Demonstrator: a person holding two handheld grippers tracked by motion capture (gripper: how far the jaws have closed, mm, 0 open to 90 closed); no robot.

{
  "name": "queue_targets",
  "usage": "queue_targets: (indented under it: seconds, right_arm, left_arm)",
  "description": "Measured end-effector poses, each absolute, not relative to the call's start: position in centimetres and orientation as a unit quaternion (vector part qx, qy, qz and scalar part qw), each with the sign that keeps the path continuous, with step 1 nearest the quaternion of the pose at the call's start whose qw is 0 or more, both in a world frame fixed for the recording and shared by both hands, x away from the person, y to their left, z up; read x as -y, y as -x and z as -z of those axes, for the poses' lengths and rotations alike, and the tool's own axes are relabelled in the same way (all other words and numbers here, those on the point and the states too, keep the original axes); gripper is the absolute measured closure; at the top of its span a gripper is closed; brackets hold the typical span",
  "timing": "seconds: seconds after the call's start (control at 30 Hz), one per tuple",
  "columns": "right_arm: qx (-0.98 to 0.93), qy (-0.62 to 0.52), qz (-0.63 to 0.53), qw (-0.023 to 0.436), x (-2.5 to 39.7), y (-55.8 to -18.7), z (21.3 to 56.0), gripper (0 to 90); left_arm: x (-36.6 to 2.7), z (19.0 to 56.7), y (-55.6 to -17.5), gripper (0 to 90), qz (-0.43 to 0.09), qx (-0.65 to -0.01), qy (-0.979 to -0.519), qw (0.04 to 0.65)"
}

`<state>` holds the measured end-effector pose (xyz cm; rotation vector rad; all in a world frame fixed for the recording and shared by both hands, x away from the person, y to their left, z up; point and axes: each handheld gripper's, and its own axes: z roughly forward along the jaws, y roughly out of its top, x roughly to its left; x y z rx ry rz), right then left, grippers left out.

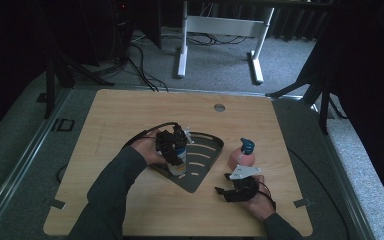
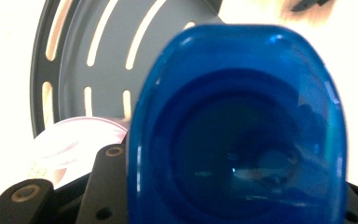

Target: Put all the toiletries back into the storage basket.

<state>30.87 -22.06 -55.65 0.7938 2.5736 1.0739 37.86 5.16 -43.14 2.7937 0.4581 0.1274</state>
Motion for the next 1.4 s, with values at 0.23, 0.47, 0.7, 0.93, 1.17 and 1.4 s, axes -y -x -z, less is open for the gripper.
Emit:
queue_targets:
  seconds: [0.23, 0.47, 0.7, 0.93, 1.17, 1.4]
  right_arm:
    - [-0.881, -0.272, -0.368, 0.12, 22.0, -30.8, 55.7, 34.1]
    - [-0.881, -0.271, -0.369, 0.119, 21.8, -30.8, 55.7, 34.1]
    - [-0.881, -0.27, -0.369, 0.119, 21.8, -30.8, 55.7, 34.1]
    - [-0.882, -0.269, -0.369, 0.118, 21.7, -30.8, 55.7, 34.1]
    - [-0.882, -0.269, -0.369, 0.118, 21.7, -30.8, 55.7, 34.0]
    - [-0.882, -0.269, -0.369, 0.118, 21.8, -30.8, 55.7, 34.0]
  left_arm:
    - [-5.2, 43.4, -38.8, 55.3, -0.041, -0.172, -0.972, 0.156]
    - [-5.2, 43.4, -39.5, 55.2, -0.047, -0.18, -0.97, 0.158]
    - [-4.4, 43.2, -40.1, 55.2, -0.054, -0.188, -0.969, 0.152]
    - [-4.1, 43.0, -40.7, 55.2, -0.061, -0.199, -0.965, 0.161]
    - [-3.8, 43.5, -41.4, 55.2, -0.061, -0.213, -0.962, 0.161]
    - [-3.6, 43.6, -42.2, 55.1, -0.064, -0.23, -0.957, 0.164]
